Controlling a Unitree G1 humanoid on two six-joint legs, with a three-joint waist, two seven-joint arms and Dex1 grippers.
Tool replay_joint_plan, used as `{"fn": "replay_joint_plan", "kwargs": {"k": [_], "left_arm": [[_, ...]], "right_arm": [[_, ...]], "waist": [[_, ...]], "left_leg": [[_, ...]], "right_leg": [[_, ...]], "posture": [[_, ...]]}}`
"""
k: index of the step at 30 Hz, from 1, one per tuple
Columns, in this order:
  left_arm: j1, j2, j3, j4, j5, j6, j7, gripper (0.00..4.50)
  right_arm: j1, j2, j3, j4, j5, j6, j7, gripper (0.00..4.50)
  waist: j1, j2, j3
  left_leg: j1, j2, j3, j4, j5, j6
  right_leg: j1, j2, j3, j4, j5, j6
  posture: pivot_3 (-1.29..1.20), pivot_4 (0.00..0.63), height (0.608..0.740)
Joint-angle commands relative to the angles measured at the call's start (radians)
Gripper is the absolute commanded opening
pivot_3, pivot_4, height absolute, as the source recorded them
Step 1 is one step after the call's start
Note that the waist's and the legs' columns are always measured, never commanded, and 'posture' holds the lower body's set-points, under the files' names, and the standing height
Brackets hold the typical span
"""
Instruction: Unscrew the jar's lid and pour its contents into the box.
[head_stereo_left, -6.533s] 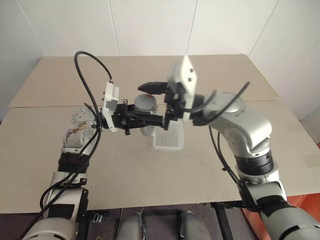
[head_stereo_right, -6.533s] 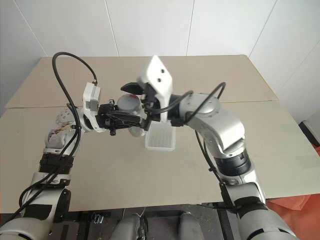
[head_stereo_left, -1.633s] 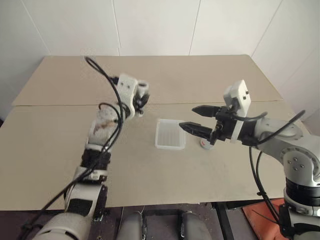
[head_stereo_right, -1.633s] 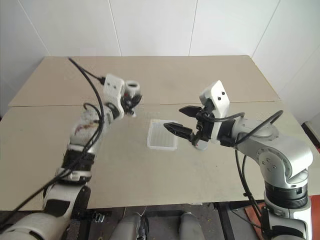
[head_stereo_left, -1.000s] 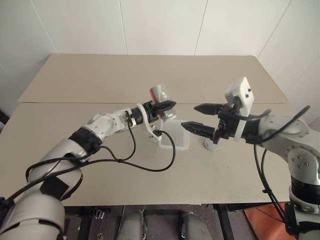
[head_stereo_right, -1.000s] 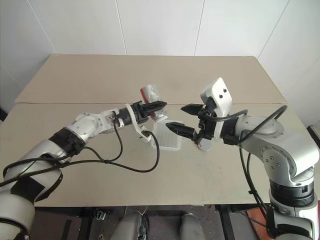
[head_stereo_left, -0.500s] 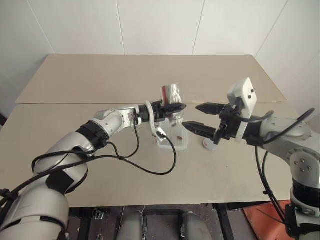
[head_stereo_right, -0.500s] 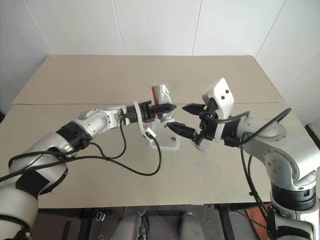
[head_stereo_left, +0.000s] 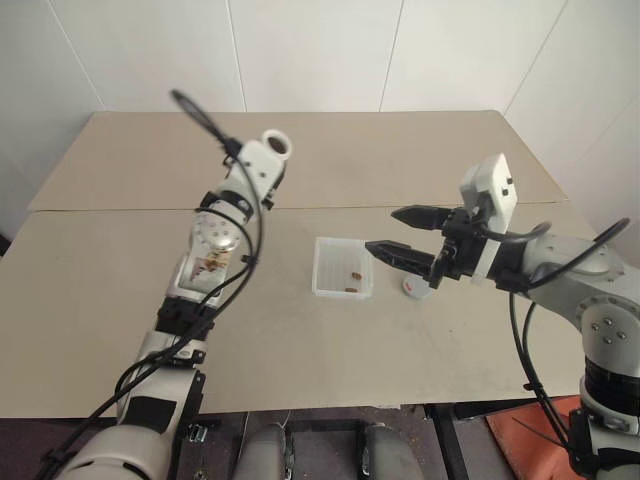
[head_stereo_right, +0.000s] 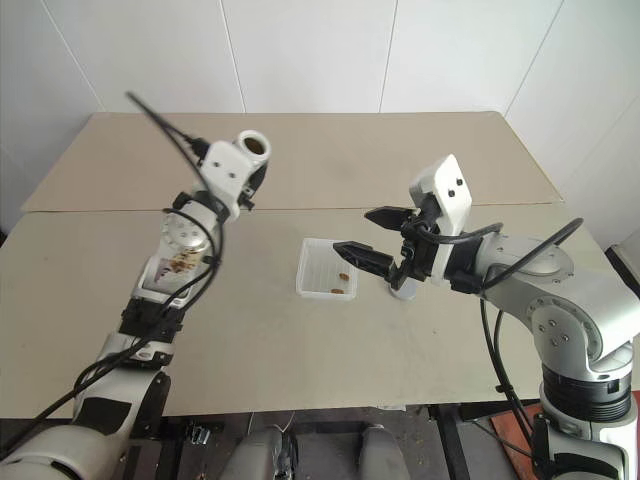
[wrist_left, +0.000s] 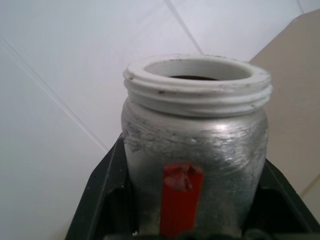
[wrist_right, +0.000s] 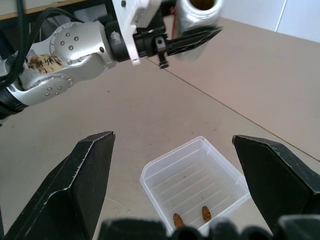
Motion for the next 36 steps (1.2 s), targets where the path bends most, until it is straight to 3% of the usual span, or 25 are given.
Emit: {"fn": "replay_joint_plan", "kwargs": {"k": [1, 8, 15, 16, 20, 22, 29, 36], "left_arm": [[0.063, -0.007, 0.132, -0.118, -0.207, 0.156, -0.091, 1.97], [0.237, -0.015, 0.181, -0.13, -0.285, 0.146, -0.135, 1.97], [0.343, -0.04, 0.135, -0.104, -0.259, -0.005, -0.182, 1.97], [0.359, -0.037, 0.135, -0.122, -0.264, 0.0, -0.186, 2.74], [0.428, -0.01, 0.156, -0.232, -0.292, 0.045, -0.192, 3.95], [0.481, 0.021, 0.173, -0.313, -0.307, 0.076, -0.207, 4.48], [0.716, 0.202, 0.287, -0.624, -0.475, 0.218, -0.364, 4.48], [0.944, 0.477, 0.584, -0.703, -0.711, 0.194, -0.778, 4.48]], "right_arm": [[-0.02, 0.013, -0.014, -0.009, 0.023, -0.031, 0.002, 4.43], [-0.011, 0.048, -0.009, -0.021, 0.032, -0.02, -0.02, 4.43], [0.005, 0.052, 0.011, -0.028, 0.033, -0.02, -0.031, 4.43], [0.008, 0.049, 0.013, -0.03, 0.032, -0.02, -0.032, 4.5], [0.021, 0.035, 0.007, -0.029, 0.031, -0.03, -0.019, 4.5], [0.028, 0.024, 0.014, -0.022, 0.015, -0.04, -0.007, 4.5], [0.106, -0.084, 0.028, 0.052, -0.102, -0.145, 0.125, 4.5], [0.189, -0.196, 0.009, 0.187, -0.216, -0.311, 0.308, 4.5]], "waist": [[-0.003, 0.0, 0.0], [0.001, 0.0, 0.0], [0.008, 0.0, 0.0], [0.007, 0.0, 0.0], [0.006, 0.0, 0.0], [0.005, 0.0, 0.0], [-0.002, 0.0, 0.0], [-0.004, 0.001, 0.0]], "left_leg": [[0.0, 0.0, 0.0, 0.0, 0.0, 0.0], [0.002, -0.001, 0.0, 0.0, 0.0, 0.0], [0.007, -0.001, -0.001, -0.001, 0.0, 0.0], [0.008, -0.001, -0.001, -0.001, 0.0, 0.0], [0.012, 0.0, -0.001, -0.001, -0.001, 0.001], [0.012, 0.001, -0.001, -0.001, -0.001, 0.001], [0.013, 0.002, -0.001, -0.003, -0.001, 0.001], [0.014, 0.003, 0.0, -0.004, -0.001, 0.001]], "right_leg": [[0.0, 0.0, 0.0, 0.0, 0.0, 0.0], [0.001, 0.0, 0.001, 0.001, 0.0, 0.0], [0.007, 0.0, 0.001, 0.0, 0.0, 0.0], [0.009, 0.0, 0.0, -0.001, 0.0, 0.0], [0.011, 0.0, 0.001, -0.007, 0.0, -0.001], [0.011, 0.0, 0.0, -0.007, 0.0, -0.001], [0.012, -0.001, 0.001, -0.009, 0.0, -0.001], [0.012, 0.0, 0.001, -0.01, -0.002, -0.004]], "posture": [[0.0, 0.15, 0.74], [0.0, 0.15, 0.74], [0.0, 0.15, 0.74], [0.0, 0.15, 0.74], [0.0, 0.15, 0.74], [0.0, 0.15, 0.74], [0.0, 0.15, 0.74], [0.0, 0.15, 0.74]]}}
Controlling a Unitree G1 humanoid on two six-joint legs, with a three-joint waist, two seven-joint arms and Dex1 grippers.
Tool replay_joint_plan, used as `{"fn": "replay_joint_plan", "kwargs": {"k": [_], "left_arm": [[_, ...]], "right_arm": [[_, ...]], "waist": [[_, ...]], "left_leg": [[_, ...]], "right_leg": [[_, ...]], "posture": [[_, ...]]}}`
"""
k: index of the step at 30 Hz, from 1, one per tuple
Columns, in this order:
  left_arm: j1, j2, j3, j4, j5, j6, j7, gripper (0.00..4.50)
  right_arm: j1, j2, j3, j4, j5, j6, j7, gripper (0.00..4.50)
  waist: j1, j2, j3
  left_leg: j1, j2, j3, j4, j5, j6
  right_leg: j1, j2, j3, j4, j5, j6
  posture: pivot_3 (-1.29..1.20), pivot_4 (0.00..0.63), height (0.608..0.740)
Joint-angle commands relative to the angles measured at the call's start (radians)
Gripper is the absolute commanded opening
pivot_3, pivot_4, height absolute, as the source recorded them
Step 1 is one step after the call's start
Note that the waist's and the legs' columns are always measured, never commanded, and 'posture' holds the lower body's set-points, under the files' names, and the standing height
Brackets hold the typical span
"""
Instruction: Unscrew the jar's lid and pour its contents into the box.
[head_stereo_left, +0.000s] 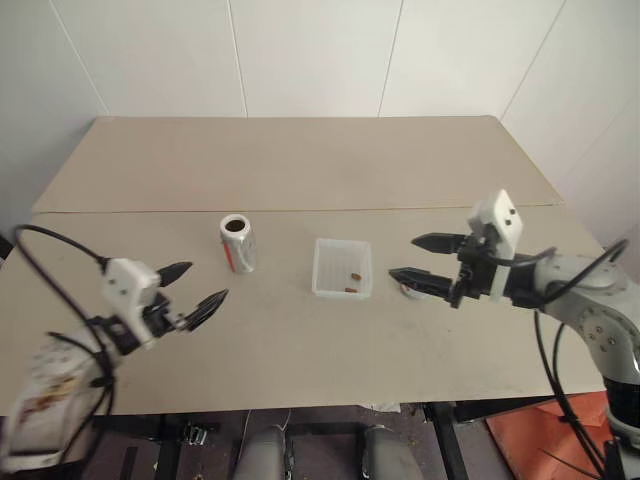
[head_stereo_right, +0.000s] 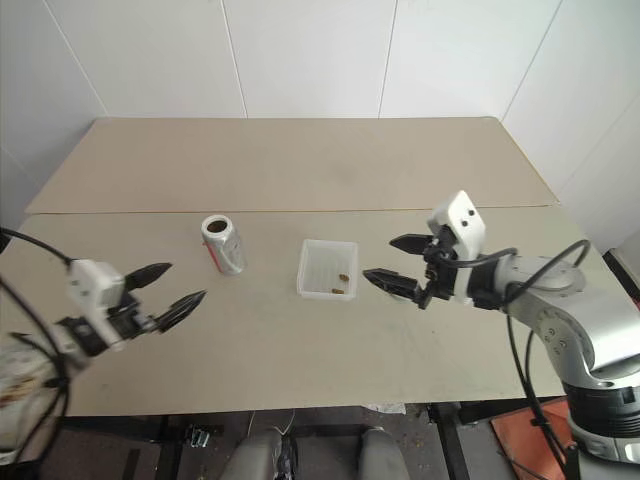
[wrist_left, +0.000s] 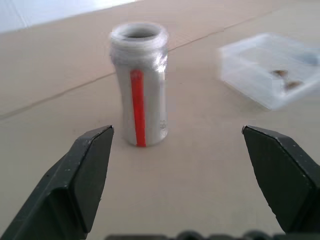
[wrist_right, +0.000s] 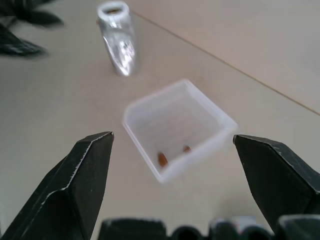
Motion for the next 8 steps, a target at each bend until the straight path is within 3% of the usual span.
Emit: {"fn": "replay_joint_plan", "kwargs": {"k": [1, 8], "left_arm": [[0.06, 0.103, 0.151, -0.026, -0.113, -0.019, -0.212, 4.48], [-0.024, 0.113, 0.109, 0.064, -0.102, -0.051, -0.234, 4.48]], "right_arm": [[0.015, -0.036, -0.038, 0.039, -0.048, -0.103, 0.079, 4.5], [0.093, -0.032, -0.083, -0.007, -0.045, -0.125, 0.095, 4.5]], "waist": [[0.001, 0.0, 0.0], [0.011, 0.001, 0.0]], "left_leg": [[0.0, 0.0, 0.001, 0.0, 0.0, 0.0], [0.001, 0.0, 0.001, -0.001, 0.0, 0.0]], "right_leg": [[0.0, 0.0, 0.0, 0.0, -0.001, -0.002], [0.001, 0.0, 0.0, 0.0, -0.003, -0.004]], "posture": [[0.0, 0.15, 0.74], [0.0, 0.15, 0.74]]}}
